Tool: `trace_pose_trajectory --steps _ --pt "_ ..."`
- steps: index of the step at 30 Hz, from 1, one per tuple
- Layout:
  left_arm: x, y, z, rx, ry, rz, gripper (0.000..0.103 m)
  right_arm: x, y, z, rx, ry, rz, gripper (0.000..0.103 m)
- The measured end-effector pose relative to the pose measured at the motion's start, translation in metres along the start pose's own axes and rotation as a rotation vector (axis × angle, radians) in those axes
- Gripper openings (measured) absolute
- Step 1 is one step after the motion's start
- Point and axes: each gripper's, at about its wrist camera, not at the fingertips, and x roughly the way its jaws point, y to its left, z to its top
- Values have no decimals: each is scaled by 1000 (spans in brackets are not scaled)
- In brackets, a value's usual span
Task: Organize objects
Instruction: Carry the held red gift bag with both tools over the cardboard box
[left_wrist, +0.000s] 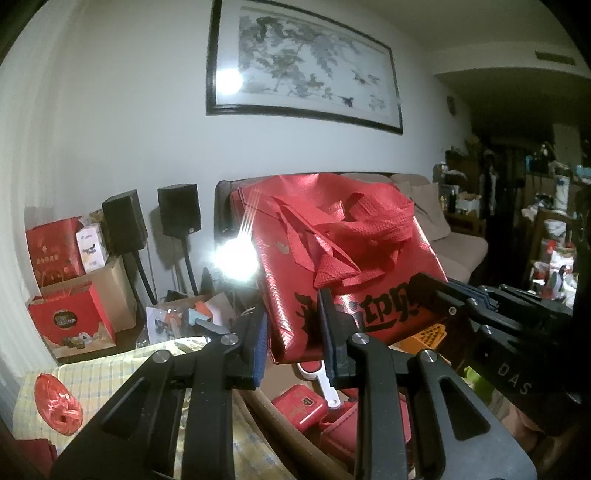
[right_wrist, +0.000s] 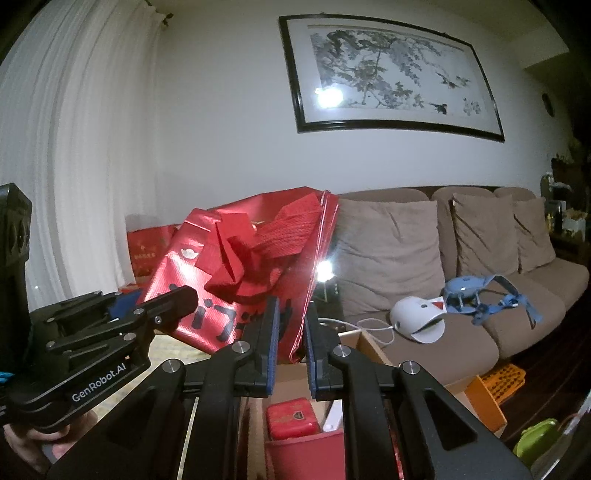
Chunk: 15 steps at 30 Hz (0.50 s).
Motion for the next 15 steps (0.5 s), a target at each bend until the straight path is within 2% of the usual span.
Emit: trace_pose_trajectory --steps 15 --pt "11 -24 2 62 -20 31 23 -2 -4 -2 -52 -7 -114 12"
